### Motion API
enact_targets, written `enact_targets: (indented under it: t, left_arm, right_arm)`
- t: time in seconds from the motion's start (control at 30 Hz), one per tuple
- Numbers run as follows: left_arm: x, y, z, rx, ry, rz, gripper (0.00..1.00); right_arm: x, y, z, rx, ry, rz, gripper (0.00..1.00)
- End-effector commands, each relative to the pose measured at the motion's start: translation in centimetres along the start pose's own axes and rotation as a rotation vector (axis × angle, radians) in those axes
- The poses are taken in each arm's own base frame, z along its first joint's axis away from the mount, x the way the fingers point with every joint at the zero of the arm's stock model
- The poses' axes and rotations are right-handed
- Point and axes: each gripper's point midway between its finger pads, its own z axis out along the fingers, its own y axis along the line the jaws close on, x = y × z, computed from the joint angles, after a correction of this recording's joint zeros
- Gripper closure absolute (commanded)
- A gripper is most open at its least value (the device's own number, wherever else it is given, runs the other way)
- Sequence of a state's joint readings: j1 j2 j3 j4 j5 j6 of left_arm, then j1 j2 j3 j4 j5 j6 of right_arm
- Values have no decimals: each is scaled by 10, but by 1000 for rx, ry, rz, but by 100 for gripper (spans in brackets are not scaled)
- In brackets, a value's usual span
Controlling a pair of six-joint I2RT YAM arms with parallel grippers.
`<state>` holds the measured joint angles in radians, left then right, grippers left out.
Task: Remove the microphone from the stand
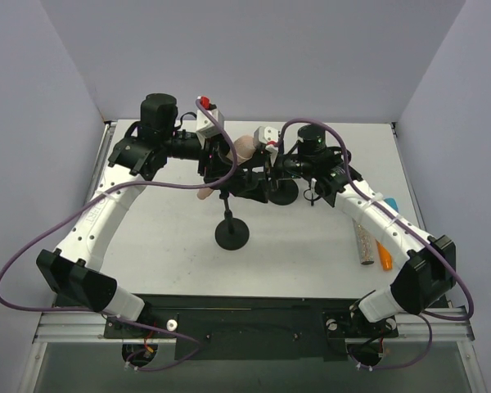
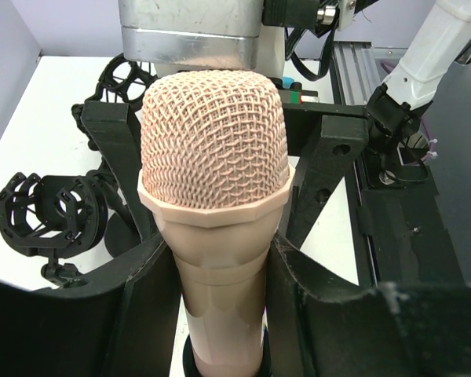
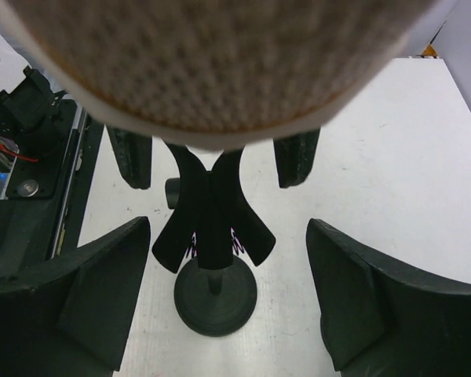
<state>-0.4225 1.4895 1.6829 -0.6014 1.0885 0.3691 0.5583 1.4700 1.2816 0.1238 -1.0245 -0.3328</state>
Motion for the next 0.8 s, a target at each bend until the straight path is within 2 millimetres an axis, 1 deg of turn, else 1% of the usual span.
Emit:
enact_targets:
  t: [0.0,0.03,0.1,0.2,0.33,0.4,0.43,0.5,0.63,0.77]
  left_arm:
    - [-35,-1,0,28,-80,118,85]
    - [-35,-1,1,30,-82,116,85]
    - [-35,0,2,32,-84,117,85]
    - [-32,2,4,30,-85,112,86]
    - [-37,6,4,20,-94,121,86]
    - [-39,7,3,8,-94,128,87]
    - [-40,7,2,5,-95,131,87]
    - [-40,6,2,4,-92,131,87]
    - [-37,7,2,0,-85,125,87]
    - [-35,9,3,-7,-81,129,88]
  right_arm:
    - [-23,5,10,-57,-75,-7,28]
    - [-27,4,11,-55,-90,-15,30]
    - [-28,3,13,-52,-107,5,35]
    - [-23,6,16,-66,-101,52,47]
    - [-12,3,14,-53,-74,98,54]
    - [-7,3,13,-38,-68,116,52]
    - [-5,4,12,-33,-70,120,49]
    - [-5,1,11,-14,-82,130,44]
    - [-8,3,9,-11,-86,128,39]
    - [-4,5,8,-14,-74,131,41]
